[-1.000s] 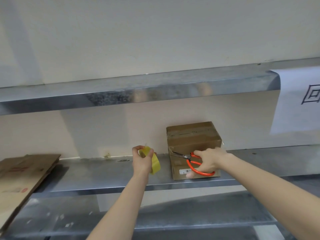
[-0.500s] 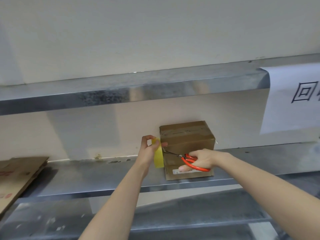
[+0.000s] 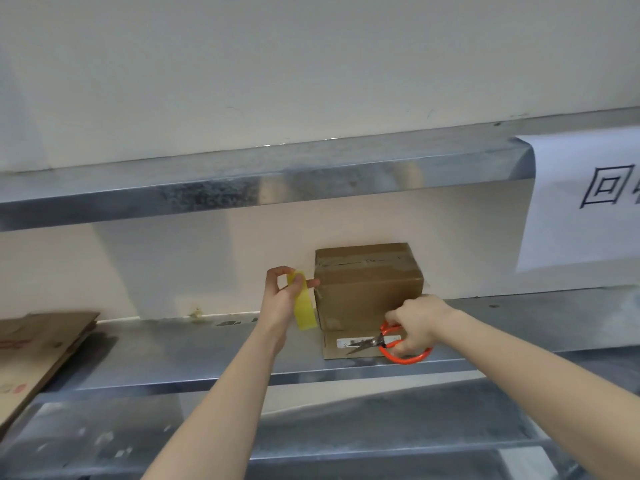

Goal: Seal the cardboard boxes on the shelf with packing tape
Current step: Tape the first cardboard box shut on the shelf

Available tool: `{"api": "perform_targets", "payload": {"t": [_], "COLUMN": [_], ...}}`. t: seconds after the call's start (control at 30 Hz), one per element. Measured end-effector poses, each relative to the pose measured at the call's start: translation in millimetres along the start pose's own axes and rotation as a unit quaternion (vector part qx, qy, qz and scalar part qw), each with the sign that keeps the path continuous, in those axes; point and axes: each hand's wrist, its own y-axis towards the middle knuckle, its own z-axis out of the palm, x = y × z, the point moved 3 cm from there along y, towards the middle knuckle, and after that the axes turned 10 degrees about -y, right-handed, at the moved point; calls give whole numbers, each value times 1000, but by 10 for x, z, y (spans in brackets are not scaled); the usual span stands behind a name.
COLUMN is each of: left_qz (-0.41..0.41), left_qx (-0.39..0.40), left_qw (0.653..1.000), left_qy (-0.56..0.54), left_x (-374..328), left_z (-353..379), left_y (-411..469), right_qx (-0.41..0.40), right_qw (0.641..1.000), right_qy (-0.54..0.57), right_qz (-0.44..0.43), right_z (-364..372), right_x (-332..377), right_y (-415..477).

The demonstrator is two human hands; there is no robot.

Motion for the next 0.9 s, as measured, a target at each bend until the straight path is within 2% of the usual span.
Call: {"api": "perform_targets", "payload": {"t": [0.17,0.47,0.67,0.77,0.9], "left_qz": [29,50,20,-11,-60], "left_qx": [-42,-55,7,49,93], "left_qw": [999,997,997,994,987], "left_qy": [-14,25,75,102,113], "left_x": [-159,-304,-294,-274,-206], "left_z": [-303,-813,-1067,-1157,-1274], "left_y": [-29,192,492,629,792], "right_qx": [27,43,52,57,23], "right_qw": [998,991,985,967,956], "right_qy": [48,125,164,244,289], "right_qz": [-25,-16,6,45,42], "right_z": [-8,-292,-363,-335,-425], "right_x": [336,907,1322,1496,1674], "right_y": [165,603,1006,1198,1407]}}
